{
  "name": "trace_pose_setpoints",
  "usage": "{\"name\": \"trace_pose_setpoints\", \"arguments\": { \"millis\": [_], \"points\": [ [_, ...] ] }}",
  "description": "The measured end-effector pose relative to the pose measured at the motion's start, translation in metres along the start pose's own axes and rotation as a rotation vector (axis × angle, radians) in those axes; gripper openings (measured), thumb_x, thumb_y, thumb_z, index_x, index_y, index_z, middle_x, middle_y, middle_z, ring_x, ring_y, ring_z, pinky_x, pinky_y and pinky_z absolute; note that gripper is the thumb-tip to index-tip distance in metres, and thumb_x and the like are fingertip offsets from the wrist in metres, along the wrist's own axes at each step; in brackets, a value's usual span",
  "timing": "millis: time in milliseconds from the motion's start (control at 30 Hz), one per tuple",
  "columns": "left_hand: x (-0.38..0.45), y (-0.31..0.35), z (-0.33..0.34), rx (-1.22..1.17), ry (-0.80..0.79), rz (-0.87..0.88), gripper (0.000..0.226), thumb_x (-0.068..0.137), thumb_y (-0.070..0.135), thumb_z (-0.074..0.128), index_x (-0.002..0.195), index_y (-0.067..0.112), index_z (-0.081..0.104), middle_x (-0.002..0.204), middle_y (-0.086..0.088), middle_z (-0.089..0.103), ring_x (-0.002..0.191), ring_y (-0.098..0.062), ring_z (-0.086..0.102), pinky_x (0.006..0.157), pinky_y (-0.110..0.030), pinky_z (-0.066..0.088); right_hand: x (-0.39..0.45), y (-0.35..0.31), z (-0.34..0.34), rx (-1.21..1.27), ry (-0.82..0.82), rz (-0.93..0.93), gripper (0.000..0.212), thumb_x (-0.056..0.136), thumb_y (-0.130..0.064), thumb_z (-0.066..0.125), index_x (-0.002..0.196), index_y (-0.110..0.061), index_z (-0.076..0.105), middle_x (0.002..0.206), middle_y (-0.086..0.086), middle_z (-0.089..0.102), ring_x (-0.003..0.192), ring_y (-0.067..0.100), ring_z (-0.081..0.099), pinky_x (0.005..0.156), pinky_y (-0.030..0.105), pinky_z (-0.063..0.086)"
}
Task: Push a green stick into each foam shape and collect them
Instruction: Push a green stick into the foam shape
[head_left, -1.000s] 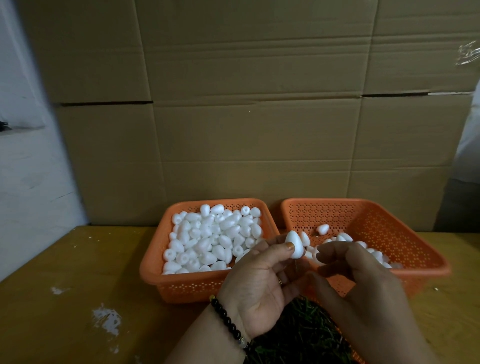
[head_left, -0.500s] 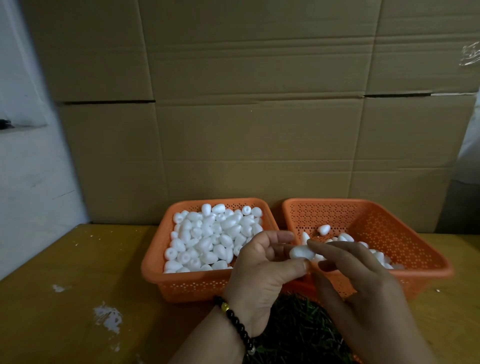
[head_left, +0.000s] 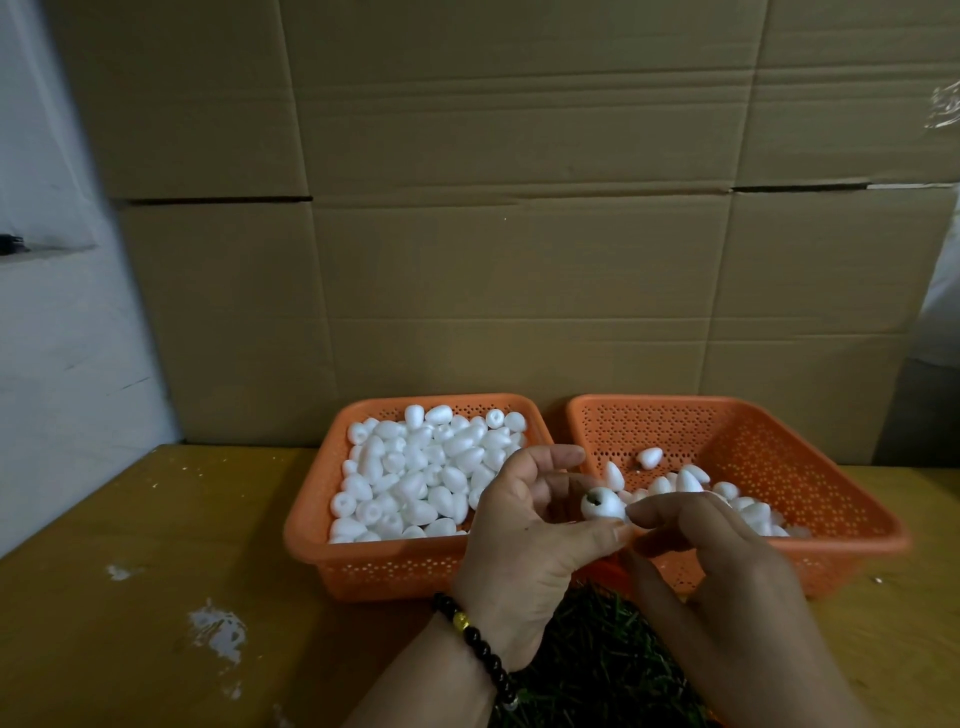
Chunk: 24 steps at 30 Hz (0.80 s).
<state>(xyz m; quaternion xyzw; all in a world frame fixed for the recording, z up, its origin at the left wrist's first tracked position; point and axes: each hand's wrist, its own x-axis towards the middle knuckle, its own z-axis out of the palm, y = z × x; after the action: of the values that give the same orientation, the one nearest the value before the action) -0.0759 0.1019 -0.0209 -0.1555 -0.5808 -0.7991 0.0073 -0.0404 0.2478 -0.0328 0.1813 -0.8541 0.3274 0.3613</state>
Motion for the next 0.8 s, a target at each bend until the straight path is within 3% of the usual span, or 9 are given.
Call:
{"name": "trace_pose_setpoints", "arguments": {
  "millis": [333,533,633,800],
  "points": [
    [0.0012,0.0021,0.0001,-0.023,0.054,0.025,0.053,0.055,0.003,0.078,0.103,0.016,0.061,0.097,-0.004,0.073,0.089,-0.015,0.068,0.073,-0.024,0.054,-0.0005,-0.0041,-0.0010,0.024,-0.044,0.003,0.052,0.064,-0.004,0.082,0.100,-0.034,0.060,0.089,-0.022,0.060,0.084,-0.009,0.060,0.066,0.010,0.048],
    [0.0015,0.0011,0.0012,-0.049,0.044,0.054,0.042,0.058,0.000,0.075,0.094,0.012,0.057,0.088,-0.002,0.073,0.083,-0.013,0.069,0.073,-0.026,0.055,-0.0002,-0.0066,0.0006,0.025,-0.067,-0.005,0.058,0.063,-0.002,0.083,0.099,-0.037,0.056,0.086,-0.028,0.059,0.084,-0.010,0.060,0.068,0.003,0.045],
    [0.0021,0.0008,-0.0012,0.006,0.048,0.079,0.033,0.058,0.004,0.076,0.084,0.020,0.064,0.089,-0.002,0.074,0.084,-0.014,0.069,0.073,-0.026,0.055,-0.0006,-0.0064,0.0019,0.015,-0.072,-0.018,0.062,0.062,-0.002,0.084,0.099,-0.041,0.053,0.086,-0.027,0.058,0.085,-0.011,0.058,0.069,0.000,0.042],
    [0.0031,-0.0007,-0.0061,0.207,0.044,0.128,0.026,0.062,0.014,0.075,0.081,0.029,0.070,0.098,0.004,0.074,0.097,-0.014,0.068,0.079,-0.032,0.056,-0.0014,-0.0002,0.0025,-0.054,0.033,-0.027,0.058,0.060,-0.004,0.085,0.097,-0.034,0.051,0.090,-0.020,0.055,0.087,-0.007,0.057,0.061,0.008,0.046]
  ]
}}
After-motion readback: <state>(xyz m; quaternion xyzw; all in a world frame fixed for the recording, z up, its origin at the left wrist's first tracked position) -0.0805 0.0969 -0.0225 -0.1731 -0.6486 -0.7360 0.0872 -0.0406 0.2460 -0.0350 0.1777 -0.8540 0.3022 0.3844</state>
